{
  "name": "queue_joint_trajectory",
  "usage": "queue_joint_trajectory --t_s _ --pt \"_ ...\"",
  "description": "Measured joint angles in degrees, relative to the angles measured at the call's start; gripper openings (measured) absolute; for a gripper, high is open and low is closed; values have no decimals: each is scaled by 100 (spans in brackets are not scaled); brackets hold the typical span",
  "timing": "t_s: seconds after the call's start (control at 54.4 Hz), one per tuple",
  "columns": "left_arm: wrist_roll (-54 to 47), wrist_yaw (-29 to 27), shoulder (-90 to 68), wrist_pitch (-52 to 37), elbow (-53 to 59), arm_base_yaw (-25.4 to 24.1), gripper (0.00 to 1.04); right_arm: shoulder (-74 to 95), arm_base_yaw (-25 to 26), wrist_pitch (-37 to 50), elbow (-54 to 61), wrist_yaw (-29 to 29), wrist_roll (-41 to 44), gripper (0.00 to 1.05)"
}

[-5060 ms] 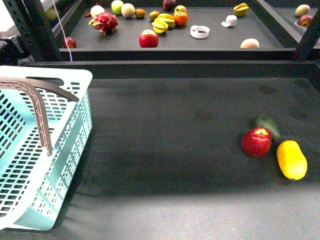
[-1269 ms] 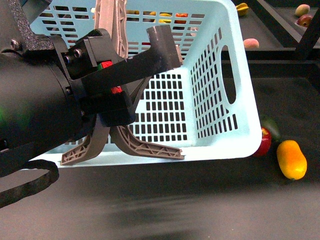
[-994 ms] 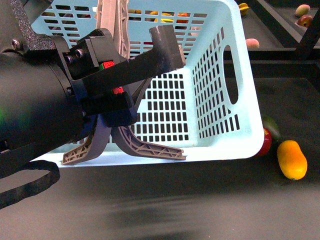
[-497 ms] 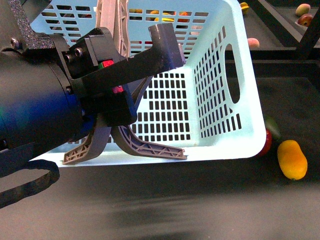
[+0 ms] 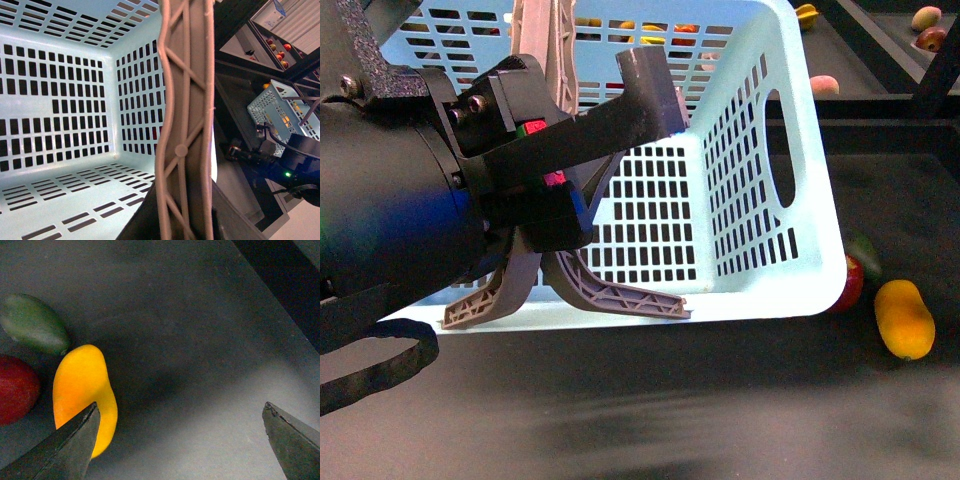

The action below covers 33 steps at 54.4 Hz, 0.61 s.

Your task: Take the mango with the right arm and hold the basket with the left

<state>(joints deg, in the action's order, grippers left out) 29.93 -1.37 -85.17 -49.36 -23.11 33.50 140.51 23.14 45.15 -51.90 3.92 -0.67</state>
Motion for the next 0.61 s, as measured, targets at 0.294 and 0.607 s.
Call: queue_joint_trajectory --t_s 0.294,0.607 --pt "-2 -9 0 -2 0 0 6 686 -520 -229 -695 -306 -9 97" --pt "-2 -7 0 0 0 0 6 1180 -726 -269 -1043 -448 -20 97"
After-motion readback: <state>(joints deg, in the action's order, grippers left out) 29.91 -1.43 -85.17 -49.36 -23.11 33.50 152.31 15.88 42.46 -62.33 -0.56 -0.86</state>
